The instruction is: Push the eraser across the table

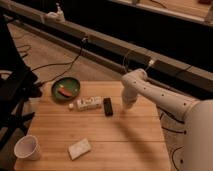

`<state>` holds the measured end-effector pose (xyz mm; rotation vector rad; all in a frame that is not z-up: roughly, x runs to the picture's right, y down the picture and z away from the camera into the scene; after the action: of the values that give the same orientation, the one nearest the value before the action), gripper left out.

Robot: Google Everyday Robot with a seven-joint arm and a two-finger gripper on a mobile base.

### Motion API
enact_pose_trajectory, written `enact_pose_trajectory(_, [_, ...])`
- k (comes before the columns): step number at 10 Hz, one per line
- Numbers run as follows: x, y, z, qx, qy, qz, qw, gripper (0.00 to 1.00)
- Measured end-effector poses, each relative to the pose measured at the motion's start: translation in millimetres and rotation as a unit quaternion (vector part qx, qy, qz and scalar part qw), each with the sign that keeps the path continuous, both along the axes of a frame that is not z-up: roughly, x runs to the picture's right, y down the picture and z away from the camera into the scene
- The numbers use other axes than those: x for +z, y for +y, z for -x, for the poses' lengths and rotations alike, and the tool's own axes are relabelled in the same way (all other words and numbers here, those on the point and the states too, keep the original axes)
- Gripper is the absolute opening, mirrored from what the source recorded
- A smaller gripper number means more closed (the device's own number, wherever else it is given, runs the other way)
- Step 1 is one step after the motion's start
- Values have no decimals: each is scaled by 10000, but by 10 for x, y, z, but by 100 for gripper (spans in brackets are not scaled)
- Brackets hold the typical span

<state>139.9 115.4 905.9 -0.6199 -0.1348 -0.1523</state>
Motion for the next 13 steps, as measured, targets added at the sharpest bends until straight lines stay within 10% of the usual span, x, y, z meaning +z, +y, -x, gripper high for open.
enact_pose_trajectory(13, [-149,229,1202,317,-1290,-294,9907,0])
